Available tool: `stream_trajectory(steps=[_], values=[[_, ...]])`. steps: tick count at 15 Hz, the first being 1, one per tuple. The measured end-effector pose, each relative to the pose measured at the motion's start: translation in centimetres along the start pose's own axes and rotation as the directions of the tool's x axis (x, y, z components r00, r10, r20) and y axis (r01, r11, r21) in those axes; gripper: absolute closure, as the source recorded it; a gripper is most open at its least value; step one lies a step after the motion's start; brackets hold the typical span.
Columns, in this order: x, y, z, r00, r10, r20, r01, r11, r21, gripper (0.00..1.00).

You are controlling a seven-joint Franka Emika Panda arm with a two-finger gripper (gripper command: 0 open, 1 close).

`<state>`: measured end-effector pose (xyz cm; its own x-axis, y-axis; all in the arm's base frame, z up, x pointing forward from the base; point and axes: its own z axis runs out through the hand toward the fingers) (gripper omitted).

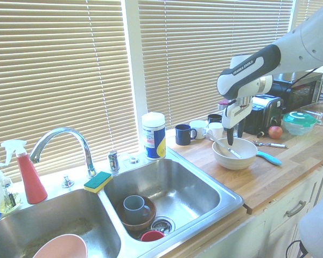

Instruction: Put the knife into the sink

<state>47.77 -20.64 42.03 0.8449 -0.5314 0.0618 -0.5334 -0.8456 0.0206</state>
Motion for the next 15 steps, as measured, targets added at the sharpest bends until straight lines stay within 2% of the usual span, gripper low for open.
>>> stream_trajectory(steps=[8, 9, 15], values=[[2.9, -0.6, 5.0, 0.999, 0.043, 0.018, -0.043, 0.999, 0.012, 0.0], [3.2, -0.7, 5.2, 0.999, 0.045, 0.018, -0.046, 0.999, 0.014, 1.0], [3.4, -0.2, 6.2, 0.997, 0.065, 0.036, -0.066, 0.998, 0.016, 1.0]])
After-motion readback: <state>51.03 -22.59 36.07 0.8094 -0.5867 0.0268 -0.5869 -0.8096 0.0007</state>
